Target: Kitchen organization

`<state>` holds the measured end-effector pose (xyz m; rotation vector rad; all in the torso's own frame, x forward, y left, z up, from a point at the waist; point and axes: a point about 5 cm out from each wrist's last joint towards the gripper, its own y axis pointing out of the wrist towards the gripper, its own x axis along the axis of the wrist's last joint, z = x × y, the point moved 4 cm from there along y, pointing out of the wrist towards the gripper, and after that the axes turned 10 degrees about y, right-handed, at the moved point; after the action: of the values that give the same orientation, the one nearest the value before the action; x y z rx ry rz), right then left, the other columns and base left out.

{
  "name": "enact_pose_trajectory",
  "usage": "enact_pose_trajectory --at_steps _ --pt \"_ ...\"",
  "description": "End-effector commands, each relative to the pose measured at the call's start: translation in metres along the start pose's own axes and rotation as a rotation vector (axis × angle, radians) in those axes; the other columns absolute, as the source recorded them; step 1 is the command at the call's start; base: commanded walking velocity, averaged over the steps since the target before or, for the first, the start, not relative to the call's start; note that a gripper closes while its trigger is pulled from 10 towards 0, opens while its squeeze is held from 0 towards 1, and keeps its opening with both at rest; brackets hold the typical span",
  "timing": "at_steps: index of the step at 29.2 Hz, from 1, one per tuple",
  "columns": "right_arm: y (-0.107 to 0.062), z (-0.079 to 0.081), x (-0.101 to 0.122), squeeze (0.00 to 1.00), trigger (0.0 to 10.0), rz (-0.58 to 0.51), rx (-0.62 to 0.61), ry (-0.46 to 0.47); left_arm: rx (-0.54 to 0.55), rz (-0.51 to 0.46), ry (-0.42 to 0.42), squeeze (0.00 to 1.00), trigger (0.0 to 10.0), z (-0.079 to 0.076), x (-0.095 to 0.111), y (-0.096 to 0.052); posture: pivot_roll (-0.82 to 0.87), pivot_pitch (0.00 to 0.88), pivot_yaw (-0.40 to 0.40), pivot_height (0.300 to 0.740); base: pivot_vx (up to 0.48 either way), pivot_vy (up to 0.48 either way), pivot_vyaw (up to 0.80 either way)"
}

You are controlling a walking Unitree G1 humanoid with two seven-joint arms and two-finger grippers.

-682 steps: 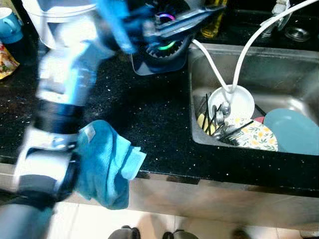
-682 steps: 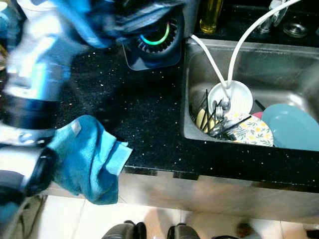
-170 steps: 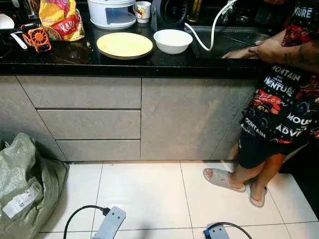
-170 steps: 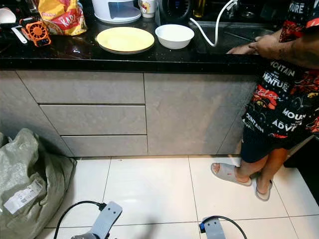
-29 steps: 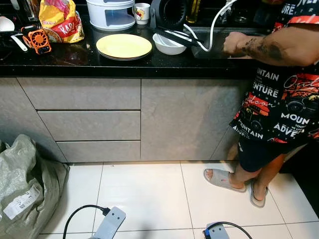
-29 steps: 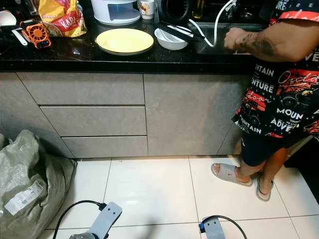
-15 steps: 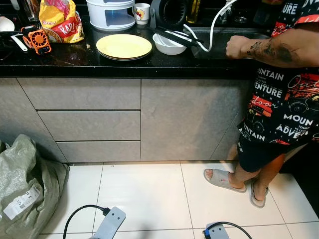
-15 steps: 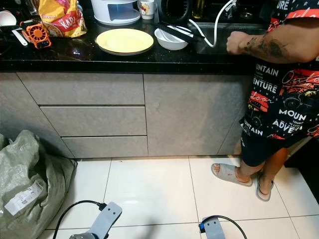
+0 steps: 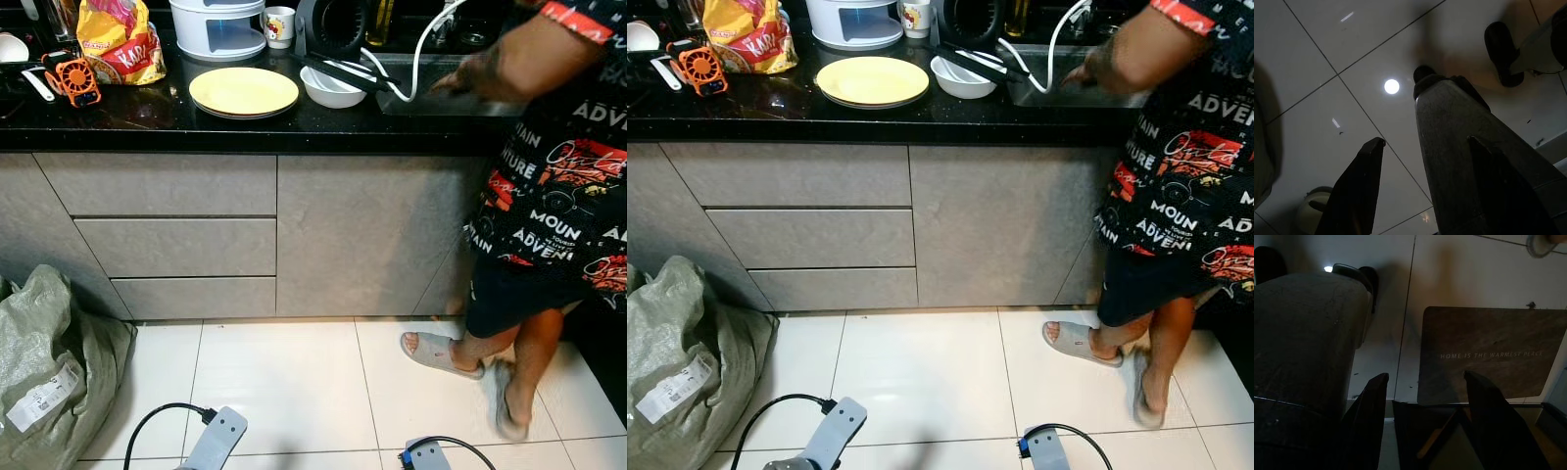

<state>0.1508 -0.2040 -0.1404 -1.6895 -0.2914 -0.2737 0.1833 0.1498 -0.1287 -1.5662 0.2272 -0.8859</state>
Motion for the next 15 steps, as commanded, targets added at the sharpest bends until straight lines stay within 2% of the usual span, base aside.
enact_pose_trajectory --at_steps 1,15 --pt "-0.0002 0.0013 -0.0084 0.00 10.0 0.028 0.008 -0.009 -0.029 0.057 0.001 0.00 10.0 -0.0056 -0.0183 -0.0014 0.01 0.077 0.004 0.740 0.000 0.000 0.00" --pt "-0.0002 0.0018 -0.0080 0.00 10.0 0.028 0.009 -0.008 -0.030 0.054 -0.002 0.00 10.0 -0.0051 -0.0180 -0.0015 0.01 0.080 0.004 0.740 0.000 0.000 0.00"
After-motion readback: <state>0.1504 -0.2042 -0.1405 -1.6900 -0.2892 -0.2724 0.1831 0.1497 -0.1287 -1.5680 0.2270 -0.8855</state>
